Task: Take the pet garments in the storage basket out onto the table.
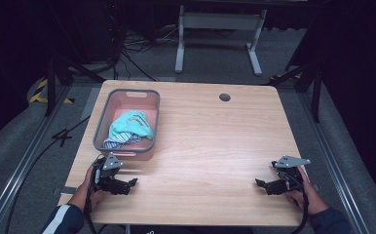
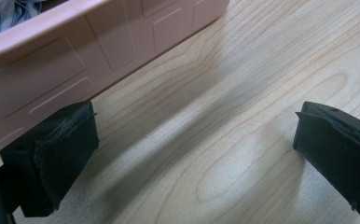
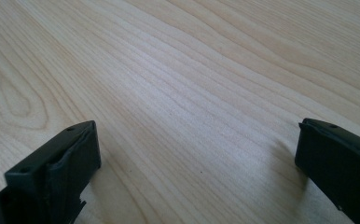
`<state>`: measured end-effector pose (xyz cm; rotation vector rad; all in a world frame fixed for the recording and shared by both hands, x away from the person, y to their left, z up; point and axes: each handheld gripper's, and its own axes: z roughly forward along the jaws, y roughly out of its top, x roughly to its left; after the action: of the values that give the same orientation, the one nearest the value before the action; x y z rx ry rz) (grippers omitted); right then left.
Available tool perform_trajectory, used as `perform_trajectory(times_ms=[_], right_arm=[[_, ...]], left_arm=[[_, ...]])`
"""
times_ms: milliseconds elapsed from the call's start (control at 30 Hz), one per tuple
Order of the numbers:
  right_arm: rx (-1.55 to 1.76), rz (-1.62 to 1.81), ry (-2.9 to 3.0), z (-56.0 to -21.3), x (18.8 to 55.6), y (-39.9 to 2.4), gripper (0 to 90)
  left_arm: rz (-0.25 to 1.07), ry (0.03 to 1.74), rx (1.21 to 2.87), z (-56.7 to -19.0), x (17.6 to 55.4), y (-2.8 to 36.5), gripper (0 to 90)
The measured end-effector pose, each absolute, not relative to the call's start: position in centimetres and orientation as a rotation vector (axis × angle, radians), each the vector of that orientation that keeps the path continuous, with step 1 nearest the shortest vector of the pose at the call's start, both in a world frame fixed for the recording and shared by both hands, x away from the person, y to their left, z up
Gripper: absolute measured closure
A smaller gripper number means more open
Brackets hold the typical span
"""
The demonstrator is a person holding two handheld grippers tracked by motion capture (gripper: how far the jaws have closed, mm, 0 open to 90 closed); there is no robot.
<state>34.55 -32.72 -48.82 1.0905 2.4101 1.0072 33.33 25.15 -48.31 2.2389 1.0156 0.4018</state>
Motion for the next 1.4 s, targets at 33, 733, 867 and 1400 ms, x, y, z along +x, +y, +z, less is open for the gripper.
perform_trajectory(times_ms=[33,733,867,1400], right_arm=[[1.086,1.008,2.415,-48.8,34.6,-32.7,0.4],[1.081,1.009,2.416,-48.8,34.7,-32.7,0.5],[1.082,1.008,2.416,-48.8,34.7,-32.7,0.5],[1.087,1.009,2.412,-48.8,34.6,-32.7,0.5]], left_arm=[[0.381,1.021,2.233,-48.3,33.2,25.2,0.4],[0.346,0.907,2.364,-45.9,32.4,25.9,25.9],[0.367,0.862,2.329,-43.4,32.2,25.6,23.6],[0.483,0.908,2.330,-35.5,36.4,25.2,19.9]])
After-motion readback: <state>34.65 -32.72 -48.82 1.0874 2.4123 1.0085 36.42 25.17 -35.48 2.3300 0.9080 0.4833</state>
